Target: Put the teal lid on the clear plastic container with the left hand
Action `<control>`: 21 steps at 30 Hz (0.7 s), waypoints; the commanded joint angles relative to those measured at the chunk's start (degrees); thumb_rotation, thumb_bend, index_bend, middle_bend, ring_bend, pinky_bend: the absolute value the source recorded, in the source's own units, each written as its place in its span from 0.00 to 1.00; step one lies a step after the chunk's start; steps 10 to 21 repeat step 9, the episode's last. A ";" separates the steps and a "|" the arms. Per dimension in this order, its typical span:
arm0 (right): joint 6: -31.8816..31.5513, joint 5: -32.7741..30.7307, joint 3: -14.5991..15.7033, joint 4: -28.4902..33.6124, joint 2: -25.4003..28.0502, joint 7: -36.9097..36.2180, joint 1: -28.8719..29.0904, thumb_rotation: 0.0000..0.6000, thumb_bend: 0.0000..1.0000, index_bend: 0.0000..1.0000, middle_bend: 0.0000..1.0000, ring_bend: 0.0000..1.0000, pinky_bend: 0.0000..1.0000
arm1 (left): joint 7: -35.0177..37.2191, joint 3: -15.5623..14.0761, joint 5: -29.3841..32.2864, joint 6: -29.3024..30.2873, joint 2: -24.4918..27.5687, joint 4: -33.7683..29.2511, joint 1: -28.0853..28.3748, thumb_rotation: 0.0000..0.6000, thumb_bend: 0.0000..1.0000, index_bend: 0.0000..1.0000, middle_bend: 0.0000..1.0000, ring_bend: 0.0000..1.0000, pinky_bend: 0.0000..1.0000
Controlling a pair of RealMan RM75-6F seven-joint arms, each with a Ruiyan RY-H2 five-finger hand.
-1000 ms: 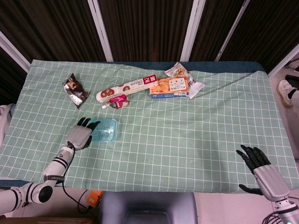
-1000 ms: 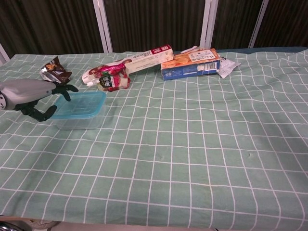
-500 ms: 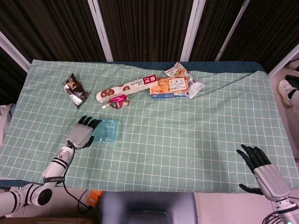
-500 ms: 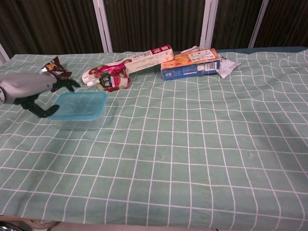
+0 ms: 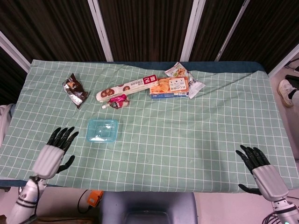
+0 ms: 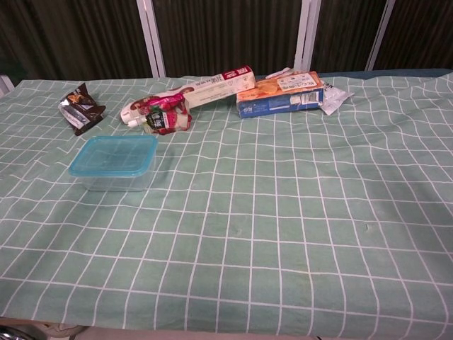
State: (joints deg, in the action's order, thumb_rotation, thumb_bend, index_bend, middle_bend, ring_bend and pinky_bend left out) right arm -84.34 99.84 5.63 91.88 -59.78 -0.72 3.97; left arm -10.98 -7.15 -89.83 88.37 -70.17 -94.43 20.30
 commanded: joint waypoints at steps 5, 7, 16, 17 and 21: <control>1.58 -0.75 -0.25 1.02 -2.60 6.25 -0.08 1.00 0.19 0.04 0.11 0.00 0.00 | 10.28 -5.79 -3.50 3.00 -0.42 8.22 -8.39 1.00 0.36 0.00 0.00 0.00 0.00; 1.36 -0.74 -0.27 0.96 -2.87 6.89 -0.25 1.00 0.19 0.04 0.11 0.00 0.00 | 10.78 -5.25 -3.25 2.54 0.12 8.28 -8.51 1.00 0.36 0.00 0.00 0.00 0.00; 1.23 -0.85 -0.32 0.92 -2.94 6.96 -0.34 1.00 0.19 0.04 0.11 0.00 0.00 | 10.61 -4.29 -2.75 2.61 0.26 8.29 -8.93 1.00 0.36 0.00 0.00 0.00 0.00; 1.23 -0.85 -0.32 0.92 -2.94 6.96 -0.34 1.00 0.19 0.04 0.11 0.00 0.00 | 10.61 -4.29 -2.75 2.61 0.26 8.29 -8.93 1.00 0.36 0.00 0.00 0.00 0.00; 1.23 -0.85 -0.32 0.92 -2.94 6.96 -0.34 1.00 0.19 0.04 0.11 0.00 0.00 | 10.61 -4.29 -2.75 2.61 0.26 8.29 -8.93 1.00 0.36 0.00 0.00 0.00 0.00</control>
